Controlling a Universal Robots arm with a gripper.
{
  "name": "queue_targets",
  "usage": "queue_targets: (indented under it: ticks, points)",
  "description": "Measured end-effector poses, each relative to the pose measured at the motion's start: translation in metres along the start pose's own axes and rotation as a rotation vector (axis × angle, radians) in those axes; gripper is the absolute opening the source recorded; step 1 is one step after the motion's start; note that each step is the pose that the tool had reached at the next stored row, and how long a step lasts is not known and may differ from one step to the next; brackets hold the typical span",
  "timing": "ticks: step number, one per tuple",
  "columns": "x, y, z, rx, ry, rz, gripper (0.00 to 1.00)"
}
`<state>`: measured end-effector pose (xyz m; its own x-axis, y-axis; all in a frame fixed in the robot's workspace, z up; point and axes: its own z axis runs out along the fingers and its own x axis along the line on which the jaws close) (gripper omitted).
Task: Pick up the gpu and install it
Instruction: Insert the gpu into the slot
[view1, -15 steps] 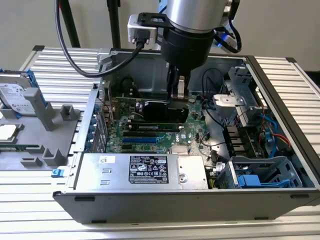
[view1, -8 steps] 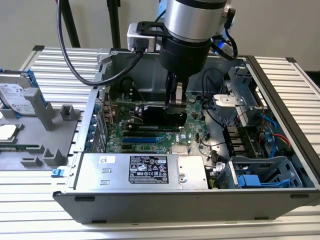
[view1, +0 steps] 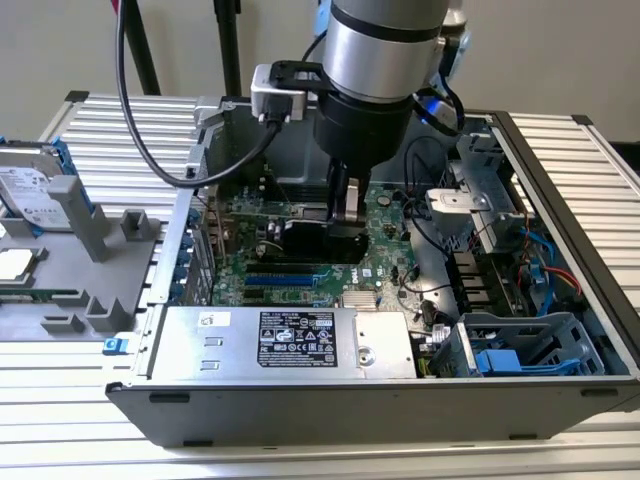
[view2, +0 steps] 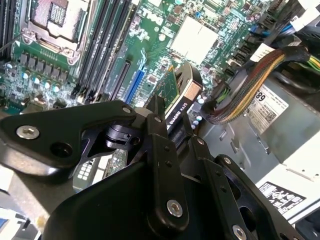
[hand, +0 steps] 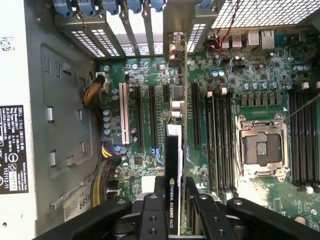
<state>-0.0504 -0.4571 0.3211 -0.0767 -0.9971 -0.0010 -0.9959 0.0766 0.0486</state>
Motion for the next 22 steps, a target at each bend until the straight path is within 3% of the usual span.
queue_targets:
  ticks: [14, 22]
  points:
    - [0.0005, 0.0091, 0.0255, 0.0, -0.0002, 0.0, 0.0]
    - [-0.0029, 0.013, 0.0376, 0.0, -0.0005, 0.0, 0.0]
